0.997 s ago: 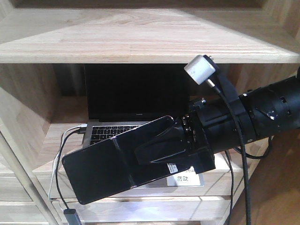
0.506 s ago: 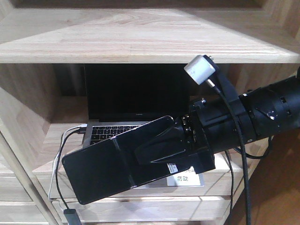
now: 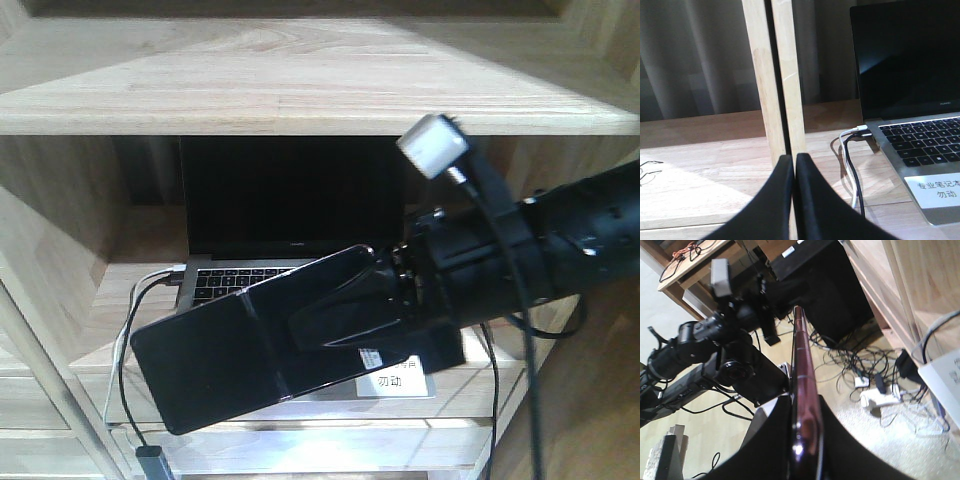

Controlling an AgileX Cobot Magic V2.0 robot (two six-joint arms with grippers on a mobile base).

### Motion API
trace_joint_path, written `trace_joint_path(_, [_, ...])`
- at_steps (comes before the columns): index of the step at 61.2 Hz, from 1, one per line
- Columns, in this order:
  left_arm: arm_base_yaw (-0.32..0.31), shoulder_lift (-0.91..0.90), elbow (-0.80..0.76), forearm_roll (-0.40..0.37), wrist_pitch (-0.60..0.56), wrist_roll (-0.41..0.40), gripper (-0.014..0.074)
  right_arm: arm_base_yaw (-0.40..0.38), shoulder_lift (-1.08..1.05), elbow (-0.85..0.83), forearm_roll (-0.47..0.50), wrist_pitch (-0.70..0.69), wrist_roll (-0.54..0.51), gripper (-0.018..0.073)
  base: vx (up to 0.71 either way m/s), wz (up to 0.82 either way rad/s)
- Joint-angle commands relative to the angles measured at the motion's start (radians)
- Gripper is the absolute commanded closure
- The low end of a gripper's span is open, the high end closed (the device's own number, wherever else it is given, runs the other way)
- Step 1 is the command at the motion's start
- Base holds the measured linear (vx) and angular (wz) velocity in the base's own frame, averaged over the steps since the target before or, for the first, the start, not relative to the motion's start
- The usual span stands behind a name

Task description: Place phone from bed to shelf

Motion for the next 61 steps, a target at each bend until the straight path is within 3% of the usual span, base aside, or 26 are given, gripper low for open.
trace_joint_path(1, [-0.002,-0.005,-0.026,-0.004,-0.073,-0.004,0.0596,-0.001,-0.058,-0.050,0.095,0.074,-0.007,0.0560,0.00,0.00])
trace_joint_path(14, [-0.002,-0.005,-0.026,-0.004,-0.073,-0.004,0.0596,-0.001,-0.085,-0.178,0.080,0.062,0.076,0.0560,0.00,0.00])
trace_joint_path(39, [-0.002,-0.005,-0.026,-0.004,-0.073,-0.004,0.0596,-0.001,-0.064,-0.506,-0.108,-0.079,0.223,0.0560,0.00,0.00])
trace_joint_path(61, [-0.002,-0.005,-0.026,-0.004,-0.073,-0.004,0.0596,0.003,0.151,-0.813,-0.073,-0.158,0.232,0.0560,0.00,0.00])
